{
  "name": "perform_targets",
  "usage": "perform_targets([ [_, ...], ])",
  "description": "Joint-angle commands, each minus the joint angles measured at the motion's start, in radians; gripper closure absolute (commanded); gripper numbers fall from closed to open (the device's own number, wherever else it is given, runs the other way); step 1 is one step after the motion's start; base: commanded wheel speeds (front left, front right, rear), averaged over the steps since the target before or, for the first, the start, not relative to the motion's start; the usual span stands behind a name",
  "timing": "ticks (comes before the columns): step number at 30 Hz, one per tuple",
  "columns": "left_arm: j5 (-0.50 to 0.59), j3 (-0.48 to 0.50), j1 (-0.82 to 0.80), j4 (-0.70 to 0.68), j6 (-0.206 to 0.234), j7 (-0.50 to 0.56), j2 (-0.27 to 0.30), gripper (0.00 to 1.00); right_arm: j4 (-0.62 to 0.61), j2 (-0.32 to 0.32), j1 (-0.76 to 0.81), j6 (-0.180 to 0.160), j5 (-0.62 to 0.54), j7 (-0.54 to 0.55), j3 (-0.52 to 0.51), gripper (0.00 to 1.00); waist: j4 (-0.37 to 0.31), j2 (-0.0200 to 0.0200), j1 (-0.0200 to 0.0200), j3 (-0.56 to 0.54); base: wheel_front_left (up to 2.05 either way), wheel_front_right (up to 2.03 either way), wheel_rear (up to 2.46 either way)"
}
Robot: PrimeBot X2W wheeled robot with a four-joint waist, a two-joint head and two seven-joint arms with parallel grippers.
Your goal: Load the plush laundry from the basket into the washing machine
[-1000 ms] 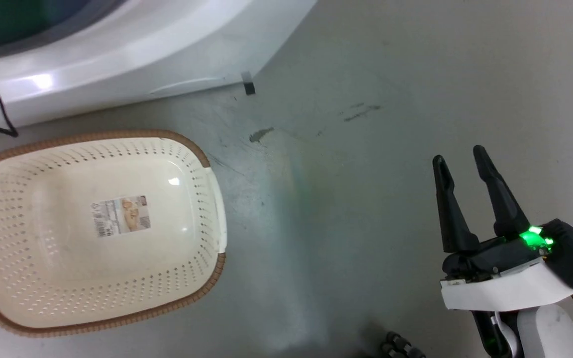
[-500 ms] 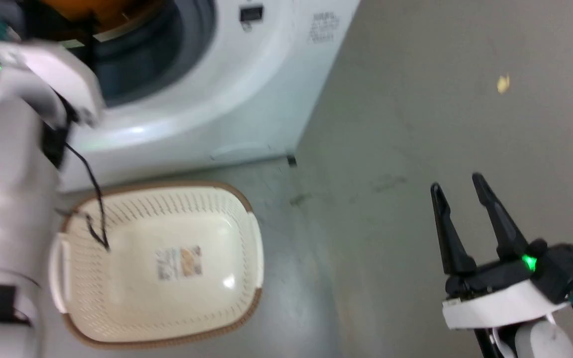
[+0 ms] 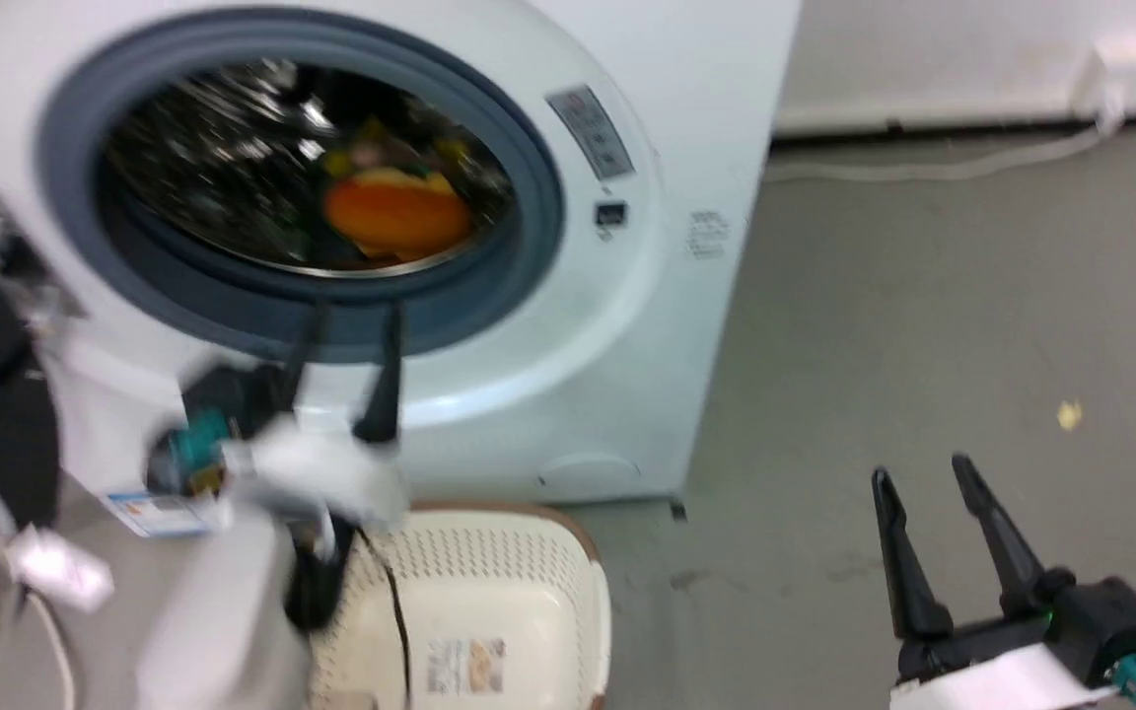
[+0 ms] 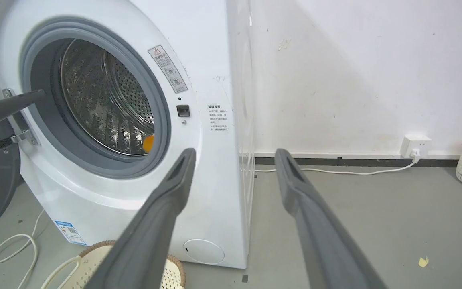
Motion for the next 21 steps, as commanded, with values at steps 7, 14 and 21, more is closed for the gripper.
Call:
perform_targets([
  [7,0.019,0.013,0.332,-0.229,0.067,-0.005,-0.04,0.0,0.015,-0.002,0.087,0.005,-0.02,-0.005,0.004,0.0,0.089,0.0,0.0005,-0.12,0.0,0.0,0.0],
  [14,0.076,0.011,0.5,-0.33,0.111,-0.005,-0.049,0.0,0.044,-0.002,0.131,0.005,-0.041,-0.005,-0.005,0.0,0.114,0.0,0.0005,-0.134,0.0,0.0,0.0],
  [21,0.138,0.025,0.586,-0.356,0.139,-0.005,-0.065,0.0,0.076,-0.002,0.137,0.005,-0.044,-0.005,-0.007,0.0,0.118,0.0,0.0005,-0.135,0.0,0.0,0.0],
])
